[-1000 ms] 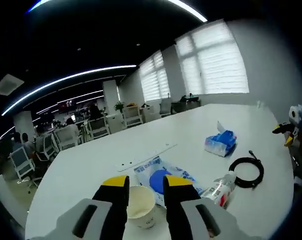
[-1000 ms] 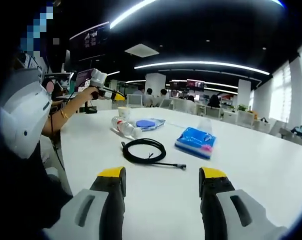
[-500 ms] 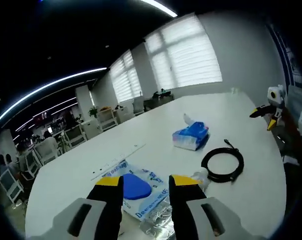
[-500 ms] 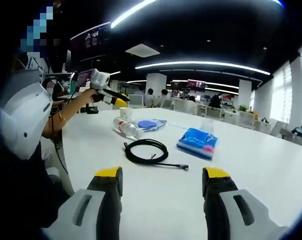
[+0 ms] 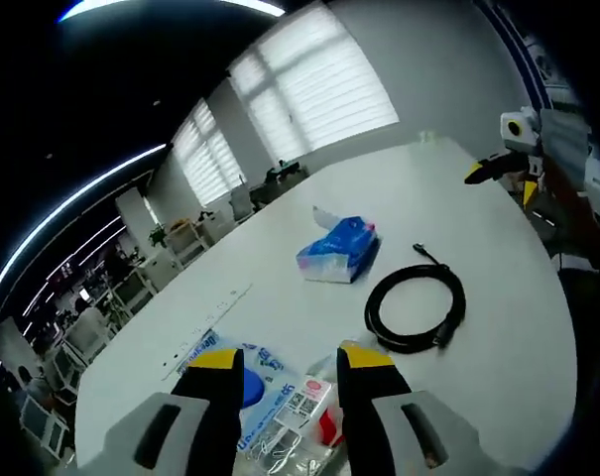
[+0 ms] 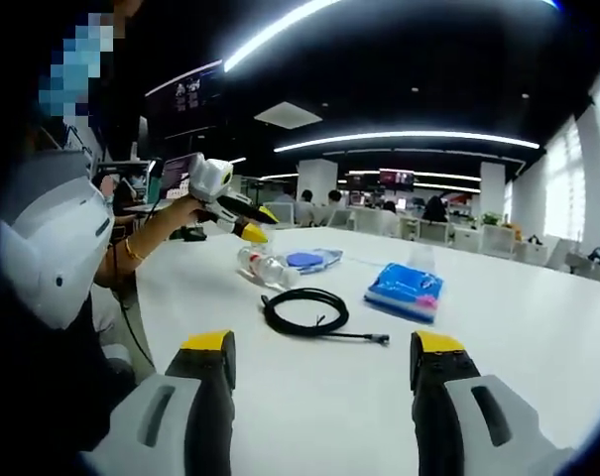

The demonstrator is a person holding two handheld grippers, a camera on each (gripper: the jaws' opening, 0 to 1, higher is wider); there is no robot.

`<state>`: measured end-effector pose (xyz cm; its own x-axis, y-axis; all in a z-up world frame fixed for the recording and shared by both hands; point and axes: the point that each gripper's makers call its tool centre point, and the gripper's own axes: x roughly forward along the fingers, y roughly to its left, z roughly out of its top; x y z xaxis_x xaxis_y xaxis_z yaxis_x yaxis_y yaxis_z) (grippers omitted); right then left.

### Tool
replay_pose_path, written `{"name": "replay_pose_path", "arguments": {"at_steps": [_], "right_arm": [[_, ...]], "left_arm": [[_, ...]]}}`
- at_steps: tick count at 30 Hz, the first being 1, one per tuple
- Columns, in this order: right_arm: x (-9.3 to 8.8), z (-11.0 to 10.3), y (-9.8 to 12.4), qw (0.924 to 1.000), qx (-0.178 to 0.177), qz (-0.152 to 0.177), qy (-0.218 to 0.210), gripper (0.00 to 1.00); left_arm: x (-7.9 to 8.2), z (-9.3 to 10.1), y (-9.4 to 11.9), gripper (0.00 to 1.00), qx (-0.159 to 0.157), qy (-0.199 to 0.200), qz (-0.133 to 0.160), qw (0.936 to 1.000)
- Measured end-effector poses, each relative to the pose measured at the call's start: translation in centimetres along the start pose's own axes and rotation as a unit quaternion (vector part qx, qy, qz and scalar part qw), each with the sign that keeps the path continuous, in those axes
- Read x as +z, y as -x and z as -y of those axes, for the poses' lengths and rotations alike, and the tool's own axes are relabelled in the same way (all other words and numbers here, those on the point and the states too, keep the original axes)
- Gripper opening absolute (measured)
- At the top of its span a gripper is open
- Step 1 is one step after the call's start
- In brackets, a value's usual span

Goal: Arrange the tabletop items into an orderly group along one side of the table until the central work area is clear of visible clutter.

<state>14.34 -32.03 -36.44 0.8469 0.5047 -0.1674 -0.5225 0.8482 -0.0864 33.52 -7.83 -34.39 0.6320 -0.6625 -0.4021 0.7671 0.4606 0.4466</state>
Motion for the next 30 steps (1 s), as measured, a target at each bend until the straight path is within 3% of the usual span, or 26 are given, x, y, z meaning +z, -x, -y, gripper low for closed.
{"name": "replay_pose_path", "arguments": {"at_steps": [19, 24, 30], "right_arm": [[-0.6, 0.7, 0.7, 0.9999, -0.013, -0.001, -0.003, 0.67], [-0.7, 1.0, 0.9, 0.9999, -0.016, 0.002, -0.004, 0.67], [-1.1, 1.3, 1.1, 0.9998, -0.019, 0.002, -0.008, 0.66]], "left_arm": [[-0.7, 4.6, -3.6, 0.37, -0.05, -0.089, -0.05, 0.9936], [-0.8, 4.4, -4.1, 0.37, -0.035, -0.115, -0.067, 0.9905], [-1.3, 5.6, -4.7, 0.37, -0.044, -0.131, -0.079, 0.9873]]}}
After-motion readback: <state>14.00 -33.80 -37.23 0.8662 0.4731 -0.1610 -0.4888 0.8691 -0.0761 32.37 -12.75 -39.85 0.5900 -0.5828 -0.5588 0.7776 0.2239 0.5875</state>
